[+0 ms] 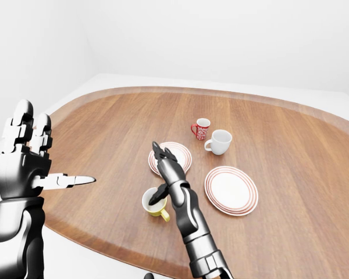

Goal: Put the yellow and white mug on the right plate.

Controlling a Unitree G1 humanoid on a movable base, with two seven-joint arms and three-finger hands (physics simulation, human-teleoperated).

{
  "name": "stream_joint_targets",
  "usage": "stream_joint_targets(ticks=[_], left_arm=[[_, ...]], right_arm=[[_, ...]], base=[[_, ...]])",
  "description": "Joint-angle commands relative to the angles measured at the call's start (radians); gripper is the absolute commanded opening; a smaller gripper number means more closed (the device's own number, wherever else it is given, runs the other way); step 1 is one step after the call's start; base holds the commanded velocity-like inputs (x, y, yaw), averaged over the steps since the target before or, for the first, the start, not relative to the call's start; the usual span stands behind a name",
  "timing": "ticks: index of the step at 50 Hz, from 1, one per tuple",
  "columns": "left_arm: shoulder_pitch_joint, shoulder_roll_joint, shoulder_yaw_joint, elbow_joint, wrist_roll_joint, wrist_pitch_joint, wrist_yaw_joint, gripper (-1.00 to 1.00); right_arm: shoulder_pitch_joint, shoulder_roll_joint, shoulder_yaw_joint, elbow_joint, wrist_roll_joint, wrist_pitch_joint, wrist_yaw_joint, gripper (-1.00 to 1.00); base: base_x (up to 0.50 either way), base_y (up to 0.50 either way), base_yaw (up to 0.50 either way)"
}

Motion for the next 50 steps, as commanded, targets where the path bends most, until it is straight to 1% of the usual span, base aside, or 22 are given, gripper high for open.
stream_joint_targets(ticks=[1, 10, 17, 20, 21, 23, 28, 44, 50], left_arm=[[-0.001, 0.001, -0.001, 0.005, 0.0, 0.0, 0.001, 1.0], [-0.004, 0.004, 0.003, 0.0, -0.002, 0.0, 0.0, 1.0], [-0.004, 0.004, 0.005, -0.004, -0.004, 0.0, 0.0, 1.0], [-0.003, 0.003, 0.004, -0.004, -0.003, 0.0, -0.001, 1.0], [-0.003, 0.004, 0.006, -0.004, -0.004, 0.0, -0.001, 1.0], [-0.003, 0.004, 0.007, -0.006, -0.005, 0.0, -0.001, 1.0], [-0.002, 0.003, 0.006, -0.003, -0.005, 0.0, -0.002, 1.0], [-0.002, 0.002, 0.003, -0.006, -0.004, 0.0, -0.001, 1.0], [-0.004, 0.003, 0.003, -0.001, -0.004, 0.0, -0.002, 1.0]], right_arm=[[0.033, 0.003, 0.017, 0.027, -0.022, 0.0, -0.015, 1.0], [0.043, 0.007, 0.023, 0.097, -0.031, 0.0, -0.048, 1.0], [0.02, 0.008, 0.014, 0.176, -0.027, 0.0, -0.078, 1.0], [-0.003, 0.012, 0.007, 0.233, -0.022, -0.012, -0.101, 1.0], [-0.013, 0.014, 0.005, 0.263, -0.02, -0.021, -0.113, 1.0], [-0.02, 0.016, 0.003, 0.287, -0.02, -0.029, -0.122, 1.0], [-0.049, 0.018, -0.003, 0.375, -0.021, -0.06, -0.16, 1.0], [-0.085, 0.025, -0.011, 0.493, -0.028, -0.1, -0.212, 1.0], [-0.091, 0.026, -0.012, 0.514, -0.033, -0.107, -0.22, 1.0]], base=[[0.0, 0.0, 0.0], [0.0, 0.0, 0.0], [0.0, 0.0, 0.0], [0.0, 0.0, 0.0], [0.0, 0.0, 0.0], [0.0, 0.0, 0.0], [0.0, 0.0, 0.0], [0.0, 0.0, 0.0], [0.0, 0.0, 0.0]])
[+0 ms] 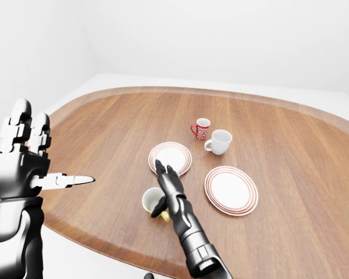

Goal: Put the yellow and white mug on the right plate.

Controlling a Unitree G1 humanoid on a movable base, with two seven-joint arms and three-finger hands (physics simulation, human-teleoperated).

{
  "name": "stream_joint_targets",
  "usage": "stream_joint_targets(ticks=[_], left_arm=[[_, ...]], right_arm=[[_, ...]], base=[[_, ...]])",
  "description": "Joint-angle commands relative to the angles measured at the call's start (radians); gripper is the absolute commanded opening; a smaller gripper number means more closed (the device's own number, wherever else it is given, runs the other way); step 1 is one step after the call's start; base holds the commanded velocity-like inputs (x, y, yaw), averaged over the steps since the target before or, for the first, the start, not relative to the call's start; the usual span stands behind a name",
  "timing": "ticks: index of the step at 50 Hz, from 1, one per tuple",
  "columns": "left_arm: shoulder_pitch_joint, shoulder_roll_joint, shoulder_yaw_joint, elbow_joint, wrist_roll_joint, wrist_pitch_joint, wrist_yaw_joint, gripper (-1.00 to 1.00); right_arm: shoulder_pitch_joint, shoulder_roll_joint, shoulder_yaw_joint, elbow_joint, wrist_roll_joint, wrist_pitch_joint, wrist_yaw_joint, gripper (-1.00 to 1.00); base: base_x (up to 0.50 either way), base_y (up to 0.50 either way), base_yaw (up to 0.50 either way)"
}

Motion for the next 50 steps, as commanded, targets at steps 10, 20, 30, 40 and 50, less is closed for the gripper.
stream_joint_targets(ticks=[10, 20, 30, 40, 50], left_arm=[[-0.002, 0.001, -0.001, 0.003, -0.001, 0.0, 0.0, 1.0], [0.001, 0.001, 0.002, -0.007, -0.002, 0.0, -0.001, 1.0], [0.0, 0.001, 0.002, 0.0, -0.002, 0.0, -0.001, 1.0], [-0.003, 0.003, 0.004, -0.001, -0.005, 0.0, 0.0, 1.0], [-0.003, 0.003, 0.007, -0.011, -0.005, 0.0, 0.0, 1.0]], right_arm=[[-0.019, 0.007, -0.003, 0.086, -0.005, -0.029, -0.032, 1.0], [-0.014, 0.009, -0.002, 0.091, -0.007, -0.027, -0.034, 1.0], [-0.011, 0.008, -0.002, 0.124, -0.002, -0.05, -0.045, 1.0], [-0.015, 0.009, -0.006, 0.157, 0.004, -0.067, -0.051, 1.0], [-0.03, 0.007, -0.01, 0.209, 0.005, -0.083, -0.074, 1.0]], base=[[0.0, 0.0, 0.0], [0.0, 0.0, 0.0], [0.0, 0.0, 0.0], [0.0, 0.0, 0.0], [0.0, 0.0, 0.0]])
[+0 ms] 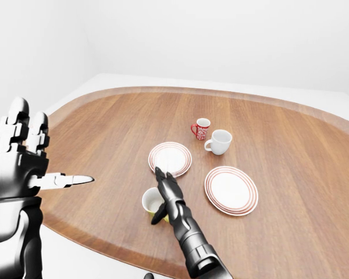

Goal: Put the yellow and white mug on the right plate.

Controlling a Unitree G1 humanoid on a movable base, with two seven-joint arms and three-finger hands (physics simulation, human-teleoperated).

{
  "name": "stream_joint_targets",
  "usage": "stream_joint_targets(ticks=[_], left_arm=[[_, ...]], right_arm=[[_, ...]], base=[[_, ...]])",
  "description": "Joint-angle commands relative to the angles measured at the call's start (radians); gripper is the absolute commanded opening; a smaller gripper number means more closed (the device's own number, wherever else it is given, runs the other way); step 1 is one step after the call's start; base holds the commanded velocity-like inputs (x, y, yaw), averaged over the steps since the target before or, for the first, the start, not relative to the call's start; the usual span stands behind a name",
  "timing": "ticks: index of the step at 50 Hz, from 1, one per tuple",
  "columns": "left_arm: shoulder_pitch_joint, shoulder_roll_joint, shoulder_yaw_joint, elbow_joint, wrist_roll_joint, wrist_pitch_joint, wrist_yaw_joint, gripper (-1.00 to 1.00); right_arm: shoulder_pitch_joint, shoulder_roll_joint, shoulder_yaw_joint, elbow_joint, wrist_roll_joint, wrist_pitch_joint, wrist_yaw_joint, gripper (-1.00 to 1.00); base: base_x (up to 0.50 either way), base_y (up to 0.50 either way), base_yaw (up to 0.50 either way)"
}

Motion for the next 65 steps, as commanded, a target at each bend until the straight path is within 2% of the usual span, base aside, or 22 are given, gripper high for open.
stream_joint_targets(ticks=[1, 15, 16, 17, 19, 26, 45, 48, 49, 52, 58, 65], left_arm=[[0.0, 0.0, 0.001, -0.006, 0.0, 0.0, 0.0, 1.0], [-0.002, 0.002, 0.003, -0.001, -0.002, 0.0, 0.0, 1.0], [-0.002, 0.002, 0.003, -0.001, -0.002, 0.0, 0.0, 1.0], [-0.002, 0.002, 0.005, -0.005, -0.003, 0.0, 0.0, 1.0], [-0.002, 0.002, 0.005, -0.003, -0.004, 0.0, 0.0, 1.0], [-0.001, 0.002, 0.005, -0.001, -0.004, 0.0, 0.001, 1.0], [-0.003, 0.005, 0.011, -0.004, -0.009, 0.0, 0.0, 1.0], [-0.003, 0.004, 0.01, -0.005, -0.008, 0.0, 0.001, 1.0], [-0.003, 0.004, 0.01, -0.004, -0.008, 0.0, 0.001, 1.0], [-0.003, 0.005, 0.011, -0.006, -0.008, 0.0, 0.001, 1.0], [-0.003, 0.004, 0.008, -0.003, -0.006, 0.0, 0.001, 1.0], [-0.005, 0.004, 0.004, 0.006, -0.003, 0.0, 0.002, 1.0]], right_arm=[[-0.013, -0.001, -0.005, 0.045, 0.003, -0.015, -0.016, 1.0], [-0.006, -0.001, -0.004, 0.029, 0.001, -0.009, -0.013, 1.0], [-0.007, -0.001, -0.005, 0.03, 0.002, -0.008, -0.013, 0.43], [-0.005, -0.001, -0.004, 0.028, 0.001, -0.01, -0.014, -1.0], [-0.004, -0.002, -0.003, 0.025, -0.001, -0.011, -0.015, -1.0], [0.015, -0.002, -0.002, -0.054, 0.004, 0.021, 0.014, -1.0], [0.02, -0.01, -0.006, -0.107, 0.023, 0.037, 0.036, -1.0], [0.009, -0.022, -0.021, -0.137, 0.036, 0.053, 0.056, -1.0], [0.007, -0.029, -0.029, -0.174, 0.041, 0.074, 0.073, -1.0], [-0.007, -0.049, -0.047, -0.227, 0.054, 0.101, 0.099, -1.0], [-0.058, -0.104, -0.099, -0.288, 0.094, 0.135, 0.125, -1.0], [-0.101, -0.151, -0.134, -0.318, 0.122, 0.148, 0.133, -1.0]], base=[[0.0, 0.0, 0.0], [0.0, 0.0, 0.0], [0.0, 0.0, 0.0], [0.0, 0.0, 0.0], [0.0, 0.0, 0.0], [0.0, 0.0, 0.0], [0.0, 0.0, 0.0], [0.0, 0.0, 0.0], [0.0, 0.0, 0.0], [0.0, 0.0, 0.0], [0.0, 0.0, 0.0], [0.0, 0.0, 0.0]])
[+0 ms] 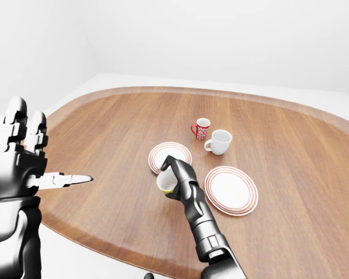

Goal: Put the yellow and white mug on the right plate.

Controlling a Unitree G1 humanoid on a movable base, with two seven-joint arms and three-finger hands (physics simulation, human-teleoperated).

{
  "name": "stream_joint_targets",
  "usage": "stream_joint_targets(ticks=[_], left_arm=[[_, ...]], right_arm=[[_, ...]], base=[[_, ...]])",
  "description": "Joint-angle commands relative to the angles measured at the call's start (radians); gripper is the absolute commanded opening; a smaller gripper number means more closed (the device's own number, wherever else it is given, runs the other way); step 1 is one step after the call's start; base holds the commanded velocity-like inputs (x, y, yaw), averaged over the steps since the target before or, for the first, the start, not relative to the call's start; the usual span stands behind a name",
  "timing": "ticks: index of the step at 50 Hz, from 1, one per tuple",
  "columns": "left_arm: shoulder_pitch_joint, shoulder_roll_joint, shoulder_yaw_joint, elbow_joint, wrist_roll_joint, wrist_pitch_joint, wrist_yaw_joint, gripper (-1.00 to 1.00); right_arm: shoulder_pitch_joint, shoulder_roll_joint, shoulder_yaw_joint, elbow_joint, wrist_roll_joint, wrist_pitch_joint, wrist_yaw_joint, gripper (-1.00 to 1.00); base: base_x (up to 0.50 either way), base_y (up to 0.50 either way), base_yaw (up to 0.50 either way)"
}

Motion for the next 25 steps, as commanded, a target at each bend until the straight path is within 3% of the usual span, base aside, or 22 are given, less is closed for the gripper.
stream_joint_targets(ticks=[1, 5, 18, 19, 25], left_arm=[[-0.002, 0.0, -0.003, 0.009, 0.003, 0.0, 0.001, 1.0], [-0.002, 0.001, -0.003, 0.006, 0.002, 0.0, 0.001, 1.0], [-0.001, 0.0, -0.004, 0.011, 0.003, 0.0, 0.001, 1.0], [0.0, 0.0, -0.005, 0.013, 0.004, 0.0, 0.001, 1.0], [0.001, 0.0, -0.002, 0.007, 0.003, 0.0, 0.0, 1.0]], right_arm=[[-0.059, -0.071, -0.062, -0.087, 0.091, 0.037, 0.022, -1.0], [-0.077, -0.092, -0.082, -0.052, 0.111, 0.008, -0.007, -1.0], [-0.152, -0.166, -0.127, 0.052, 0.162, -0.023, -0.057, -1.0], [-0.169, -0.179, -0.133, 0.094, 0.164, -0.041, -0.073, -1.0], [-0.217, -0.226, -0.153, 0.192, 0.184, -0.077, -0.109, -1.0]], base=[[0.0, 0.0, 0.0], [0.0, 0.0, 0.0], [0.0, 0.0, 0.0], [0.0, 0.0, 0.0], [0.0, 0.0, 0.0]])
